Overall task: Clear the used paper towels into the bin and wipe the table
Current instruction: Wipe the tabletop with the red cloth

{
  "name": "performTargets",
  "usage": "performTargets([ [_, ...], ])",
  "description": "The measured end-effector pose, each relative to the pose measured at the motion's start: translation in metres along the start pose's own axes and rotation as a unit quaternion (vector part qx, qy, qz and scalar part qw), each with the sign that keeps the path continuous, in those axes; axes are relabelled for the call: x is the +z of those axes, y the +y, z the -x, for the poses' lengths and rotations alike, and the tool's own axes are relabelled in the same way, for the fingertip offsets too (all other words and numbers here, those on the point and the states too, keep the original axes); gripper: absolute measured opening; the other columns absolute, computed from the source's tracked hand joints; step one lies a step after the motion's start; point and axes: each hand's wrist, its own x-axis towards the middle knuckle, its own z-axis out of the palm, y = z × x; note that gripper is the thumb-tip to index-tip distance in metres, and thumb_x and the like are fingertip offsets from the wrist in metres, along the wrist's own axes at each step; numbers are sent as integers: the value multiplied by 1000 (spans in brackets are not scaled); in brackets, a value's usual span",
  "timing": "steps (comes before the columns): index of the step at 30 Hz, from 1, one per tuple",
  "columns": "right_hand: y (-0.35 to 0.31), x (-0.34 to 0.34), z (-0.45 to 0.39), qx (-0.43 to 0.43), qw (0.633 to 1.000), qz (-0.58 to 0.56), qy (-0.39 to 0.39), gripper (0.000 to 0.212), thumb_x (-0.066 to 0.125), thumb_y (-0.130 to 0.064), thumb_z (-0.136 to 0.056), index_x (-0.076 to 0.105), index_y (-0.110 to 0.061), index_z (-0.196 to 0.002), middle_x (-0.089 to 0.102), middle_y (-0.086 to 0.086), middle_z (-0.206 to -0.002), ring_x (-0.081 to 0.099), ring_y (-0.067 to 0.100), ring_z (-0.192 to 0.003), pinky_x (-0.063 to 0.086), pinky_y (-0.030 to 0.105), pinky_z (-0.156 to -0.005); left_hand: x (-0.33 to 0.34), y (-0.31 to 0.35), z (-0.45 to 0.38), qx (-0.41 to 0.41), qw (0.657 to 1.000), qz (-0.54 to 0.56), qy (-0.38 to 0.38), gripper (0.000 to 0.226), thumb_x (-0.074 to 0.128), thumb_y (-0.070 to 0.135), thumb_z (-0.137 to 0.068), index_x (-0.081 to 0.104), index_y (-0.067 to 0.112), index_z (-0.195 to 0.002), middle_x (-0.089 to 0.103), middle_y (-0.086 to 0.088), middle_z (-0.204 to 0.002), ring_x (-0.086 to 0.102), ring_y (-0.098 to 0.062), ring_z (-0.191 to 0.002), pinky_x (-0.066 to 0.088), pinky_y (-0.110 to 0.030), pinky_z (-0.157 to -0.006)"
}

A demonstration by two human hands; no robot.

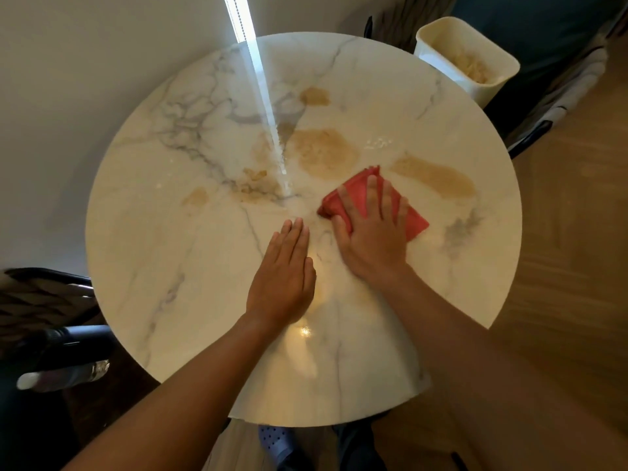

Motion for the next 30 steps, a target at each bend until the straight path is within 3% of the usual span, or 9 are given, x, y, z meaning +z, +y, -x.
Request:
performTargets([
  [4, -8, 9, 57, -83, 996, 14, 3, 59, 29, -58, -101, 14, -47, -157, 4, 8, -169, -1, 30, -155, 6, 57, -122, 0, -4, 1, -3, 1000, 9, -7, 58, 29, 26, -103, 20, 8, -158, 13, -5, -166, 2, -13, -154, 7, -36, -126],
  [10, 68, -6, 127, -155, 986, 48, -34, 60, 31, -61, -101, 13, -48, -157, 1, 2, -169, -4, 24, -156, 10, 55, -123, -3, 0, 1, 6, 1000, -1, 6, 57, 30, 25, -103, 24, 6, -156, 16, -8, -165, 3, -16, -154, 2, -31, -125],
  [16, 120, -22, 91, -40, 997, 61, -13, 61, 22, -65, -100, 7, -49, -157, -2, 2, -169, -3, 26, -156, 10, 55, -123, 0, 0, -1, 6, 1000, -6, 2, 57, 28, 26, -104, 22, 7, -157, 14, -6, -166, 1, -14, -154, 5, -34, -126],
  [22, 74, -9, 3, 67, 997, 38, 25, 63, 20, -63, -98, 17, -44, -157, 10, 12, -168, 5, 36, -154, 7, 61, -120, -1, 2, 0, 2, 1000, 3, 8, 58, 36, 23, -102, 26, 6, -156, 19, -7, -165, 7, -16, -154, 8, -35, -126],
  [26, 30, -5, 3, -2, 1000, 18, 18, 62, 28, -60, -100, 19, -40, -158, 8, 14, -168, 1, 36, -154, 3, 61, -121, -2, 1, -2, -8, 1000, 8, 17, 58, 39, 22, -100, 31, 6, -154, 25, -8, -163, 13, -16, -153, 8, -33, -126],
  [30, 44, -6, 44, -110, 994, 22, -2, 62, 31, -61, -100, 16, -43, -158, 4, 8, -169, -1, 30, -155, 6, 57, -122, -3, 4, -7, -11, 1000, 6, 19, 58, 42, 26, -100, 33, 6, -153, 27, -7, -163, 15, -17, -153, 9, -34, -126],
])
